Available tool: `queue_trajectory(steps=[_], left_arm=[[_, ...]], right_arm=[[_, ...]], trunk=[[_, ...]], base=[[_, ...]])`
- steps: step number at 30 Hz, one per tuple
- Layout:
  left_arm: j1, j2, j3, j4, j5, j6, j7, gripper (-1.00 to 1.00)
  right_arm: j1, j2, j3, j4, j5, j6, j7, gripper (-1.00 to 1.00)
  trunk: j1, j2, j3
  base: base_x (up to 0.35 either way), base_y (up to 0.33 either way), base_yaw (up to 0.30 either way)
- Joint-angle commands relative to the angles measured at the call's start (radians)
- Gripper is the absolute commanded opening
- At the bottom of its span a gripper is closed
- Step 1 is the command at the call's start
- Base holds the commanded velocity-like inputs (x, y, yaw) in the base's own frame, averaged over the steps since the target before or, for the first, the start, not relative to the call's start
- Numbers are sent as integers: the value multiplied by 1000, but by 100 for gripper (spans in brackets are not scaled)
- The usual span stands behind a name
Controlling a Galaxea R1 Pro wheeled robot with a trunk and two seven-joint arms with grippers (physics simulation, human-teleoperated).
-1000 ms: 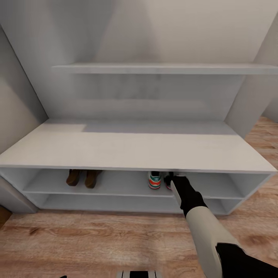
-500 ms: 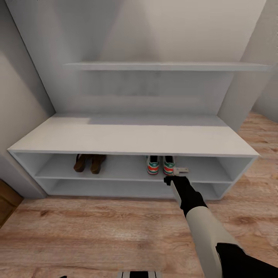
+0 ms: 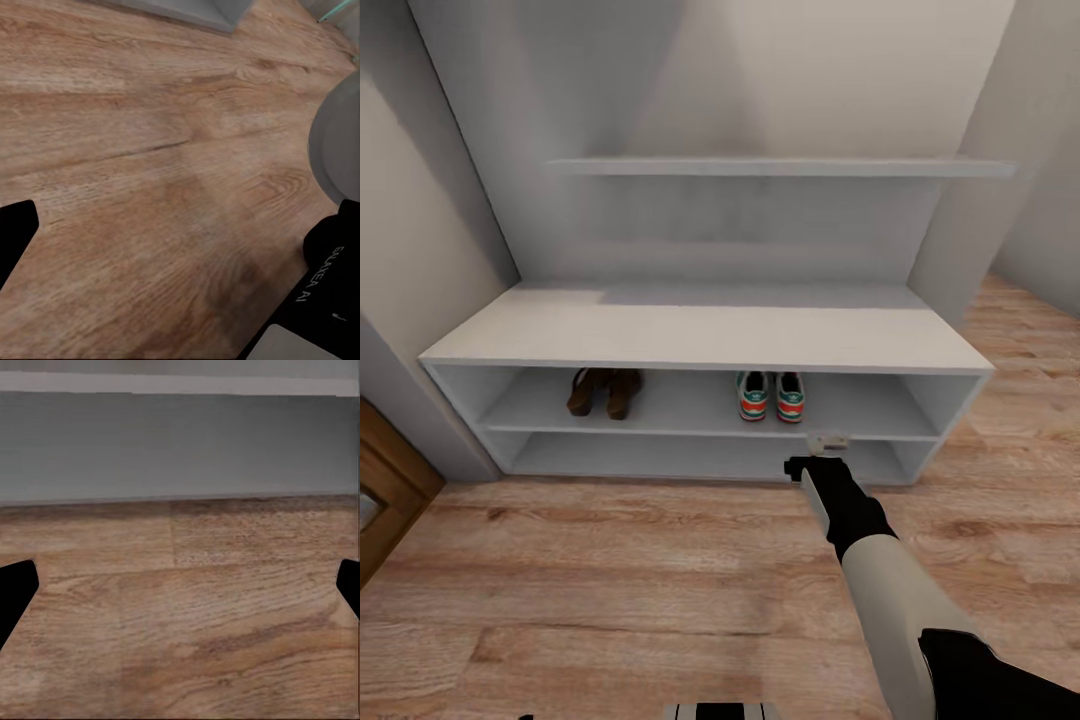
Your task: Pick up the two gym shoes and the two sandals from the corridor floor and place them onto the hallstand (shoe rack) in the corridor, making sure they are on the rack and not on the floor. Arrange them so the two gym shoes are next to each other and the two sandals are next to each other.
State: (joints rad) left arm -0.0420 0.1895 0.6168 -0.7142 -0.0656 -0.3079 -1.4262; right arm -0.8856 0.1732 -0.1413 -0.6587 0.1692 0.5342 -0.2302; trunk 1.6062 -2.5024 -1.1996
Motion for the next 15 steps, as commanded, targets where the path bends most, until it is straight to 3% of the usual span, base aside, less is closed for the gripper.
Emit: queue_trajectory(steps=[1, 5, 15], left_arm=[[-1, -1, 5, -1, -7, -7, -3, 100], [-1, 0, 4, -1, -7, -7, -2, 100], [-1, 6, 4, 0, -6, -8, -3, 100]], right_arm=[[0, 1, -4, -1, 10, 6, 3, 100], [0, 1, -4, 1, 10, 6, 4, 100], [4, 1, -4, 5, 12, 2, 6, 100]], trunk=[[-1, 0, -1], [-1, 0, -1], [-1, 0, -1]], base=[[-320, 0, 0], [-147, 0, 0], [-14, 0, 0]])
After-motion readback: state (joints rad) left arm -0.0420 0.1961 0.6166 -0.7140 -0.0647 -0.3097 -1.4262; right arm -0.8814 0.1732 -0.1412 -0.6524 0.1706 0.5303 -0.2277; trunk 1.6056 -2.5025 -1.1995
